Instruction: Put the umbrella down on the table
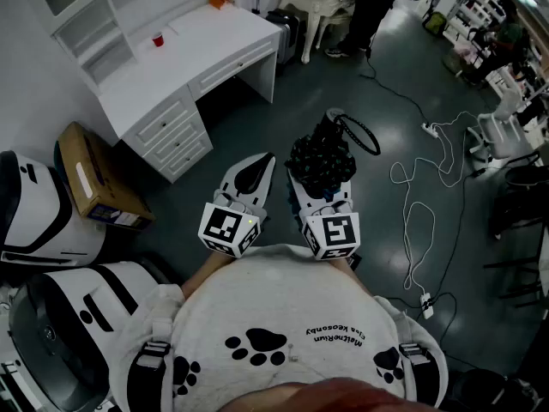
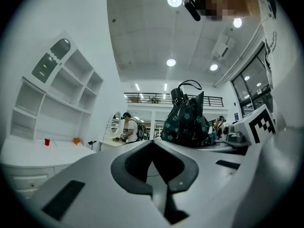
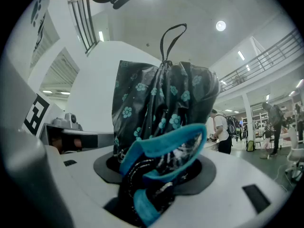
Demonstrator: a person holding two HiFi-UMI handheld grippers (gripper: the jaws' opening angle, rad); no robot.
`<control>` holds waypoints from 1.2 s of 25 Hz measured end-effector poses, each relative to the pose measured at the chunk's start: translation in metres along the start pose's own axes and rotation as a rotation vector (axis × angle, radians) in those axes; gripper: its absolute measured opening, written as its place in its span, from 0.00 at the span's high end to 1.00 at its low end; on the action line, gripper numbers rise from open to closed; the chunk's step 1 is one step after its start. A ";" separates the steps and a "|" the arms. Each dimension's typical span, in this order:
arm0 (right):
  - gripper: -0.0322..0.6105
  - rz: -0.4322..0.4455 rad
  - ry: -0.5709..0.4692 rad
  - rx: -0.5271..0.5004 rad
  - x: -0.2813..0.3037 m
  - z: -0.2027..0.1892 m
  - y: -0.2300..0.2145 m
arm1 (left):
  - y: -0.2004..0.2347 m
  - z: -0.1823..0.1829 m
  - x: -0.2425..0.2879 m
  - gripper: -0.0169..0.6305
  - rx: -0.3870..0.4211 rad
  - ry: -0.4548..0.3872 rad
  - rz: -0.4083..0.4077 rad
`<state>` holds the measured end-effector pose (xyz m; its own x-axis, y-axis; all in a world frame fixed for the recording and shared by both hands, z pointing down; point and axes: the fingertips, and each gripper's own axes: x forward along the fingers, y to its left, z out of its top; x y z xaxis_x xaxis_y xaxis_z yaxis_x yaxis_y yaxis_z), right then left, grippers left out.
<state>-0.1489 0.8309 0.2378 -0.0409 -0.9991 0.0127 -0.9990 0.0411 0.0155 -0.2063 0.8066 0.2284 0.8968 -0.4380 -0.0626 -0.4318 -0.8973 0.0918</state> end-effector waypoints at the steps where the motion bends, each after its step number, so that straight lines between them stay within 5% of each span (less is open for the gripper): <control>1: 0.52 0.003 0.000 0.000 0.002 0.001 -0.001 | 0.001 0.001 0.002 0.95 0.003 -0.001 0.002; 19: 0.52 0.042 0.030 0.055 -0.008 -0.020 -0.028 | -0.019 -0.013 0.016 0.95 0.009 -0.002 0.062; 30: 0.52 0.051 0.039 0.075 0.026 -0.031 -0.041 | 0.015 -0.021 0.041 0.95 0.000 0.010 0.085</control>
<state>-0.1083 0.8041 0.2688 -0.0923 -0.9944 0.0508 -0.9941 0.0891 -0.0611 -0.1739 0.7759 0.2485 0.8580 -0.5117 -0.0450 -0.5061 -0.8571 0.0960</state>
